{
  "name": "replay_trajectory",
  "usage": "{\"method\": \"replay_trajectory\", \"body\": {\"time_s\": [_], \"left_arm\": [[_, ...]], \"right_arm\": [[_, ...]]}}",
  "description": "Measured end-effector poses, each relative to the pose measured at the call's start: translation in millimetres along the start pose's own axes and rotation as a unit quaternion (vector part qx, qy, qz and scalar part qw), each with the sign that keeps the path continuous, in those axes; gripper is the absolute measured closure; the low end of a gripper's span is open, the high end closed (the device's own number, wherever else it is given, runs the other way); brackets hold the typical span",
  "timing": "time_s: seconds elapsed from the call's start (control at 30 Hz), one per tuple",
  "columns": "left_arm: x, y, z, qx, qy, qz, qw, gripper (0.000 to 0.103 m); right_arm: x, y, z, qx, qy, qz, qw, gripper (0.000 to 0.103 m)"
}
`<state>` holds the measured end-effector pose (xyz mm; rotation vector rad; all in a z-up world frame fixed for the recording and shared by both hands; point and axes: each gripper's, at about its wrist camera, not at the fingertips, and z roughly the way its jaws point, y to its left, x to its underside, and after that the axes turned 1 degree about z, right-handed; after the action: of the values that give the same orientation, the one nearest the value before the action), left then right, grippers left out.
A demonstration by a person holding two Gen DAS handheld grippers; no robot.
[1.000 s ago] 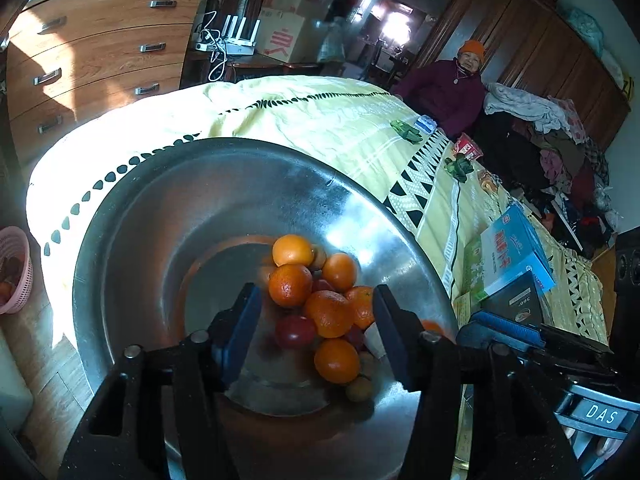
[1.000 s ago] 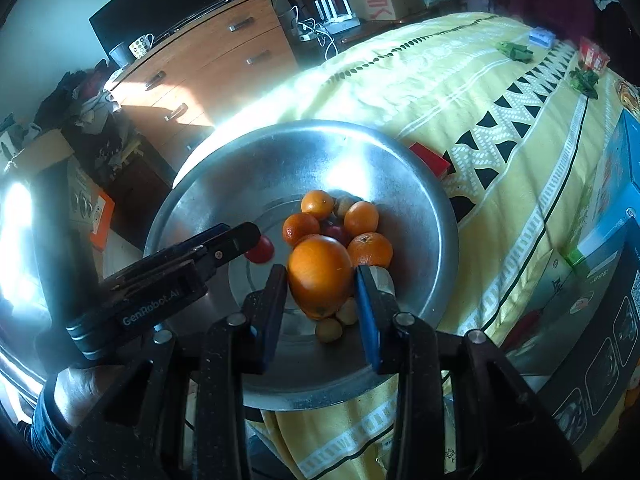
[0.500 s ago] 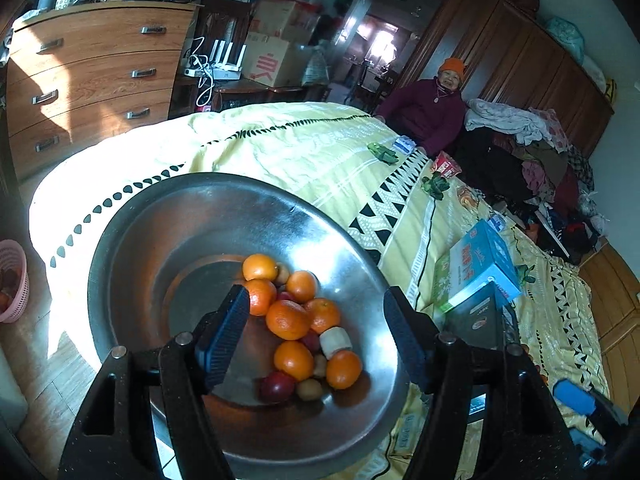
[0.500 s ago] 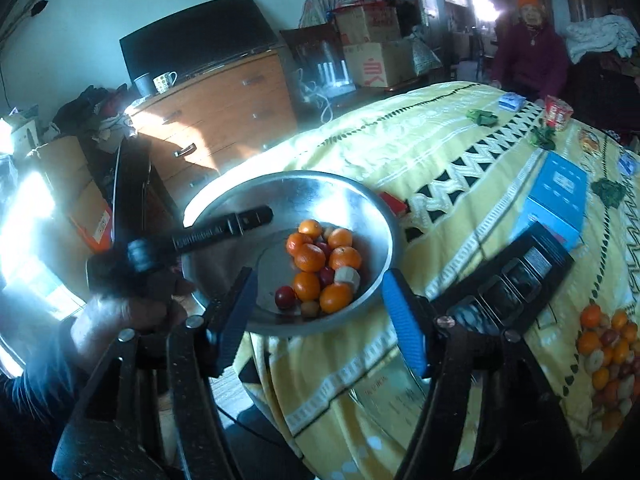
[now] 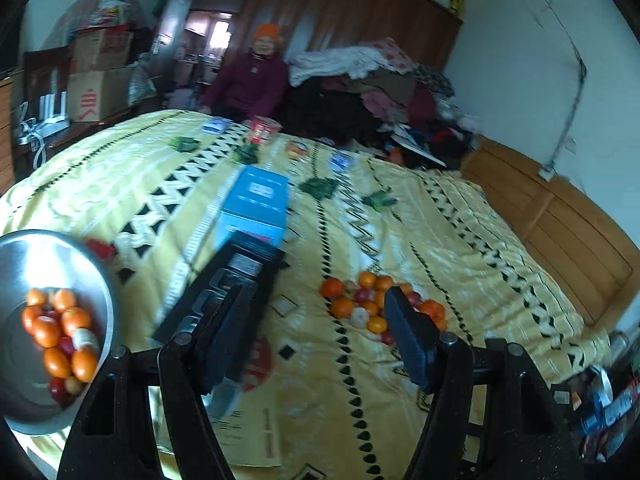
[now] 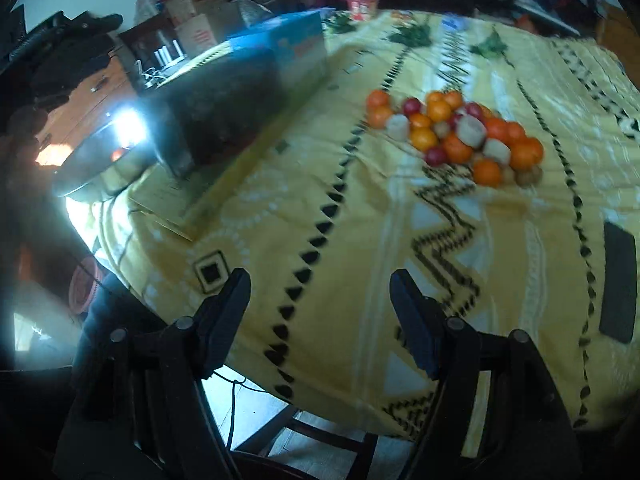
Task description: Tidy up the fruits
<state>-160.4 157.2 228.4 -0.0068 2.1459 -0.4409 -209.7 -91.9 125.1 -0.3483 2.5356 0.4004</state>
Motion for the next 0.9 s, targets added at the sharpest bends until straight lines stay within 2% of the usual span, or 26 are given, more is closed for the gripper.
{"method": "replay_trajectory", "body": {"time_s": [0.17, 0.3, 0.4, 0.47, 0.6, 0.73, 0.9], "left_arm": [[23, -57, 62, 0.048, 0.066, 0.035, 0.996, 0.032], [41, -63, 129, 0.032, 0.123, 0.032, 0.9914, 0.034], [50, -58, 180, 0.013, 0.162, 0.026, 0.9863, 0.048], [55, -54, 209, 0.011, 0.184, 0.007, 0.9828, 0.051], [59, -53, 250, 0.012, 0.191, -0.027, 0.9812, 0.055], [57, -56, 280, -0.002, 0.188, -0.037, 0.9814, 0.055], [62, -59, 311, -0.017, 0.205, -0.029, 0.9782, 0.055]], "right_arm": [[25, -47, -5, 0.021, 0.0, 0.052, 0.998, 0.03], [35, -71, -4, 0.016, -0.003, 0.069, 0.998, 0.03], [41, -86, 0, 0.013, -0.002, 0.075, 0.997, 0.03], [44, -96, 5, 0.012, 0.002, 0.081, 0.997, 0.03], [47, -113, 13, 0.008, 0.008, 0.095, 0.995, 0.03], [45, -120, 18, 0.005, 0.008, 0.09, 0.996, 0.03], [42, -118, 24, 0.005, 0.004, 0.074, 0.997, 0.029]]}}
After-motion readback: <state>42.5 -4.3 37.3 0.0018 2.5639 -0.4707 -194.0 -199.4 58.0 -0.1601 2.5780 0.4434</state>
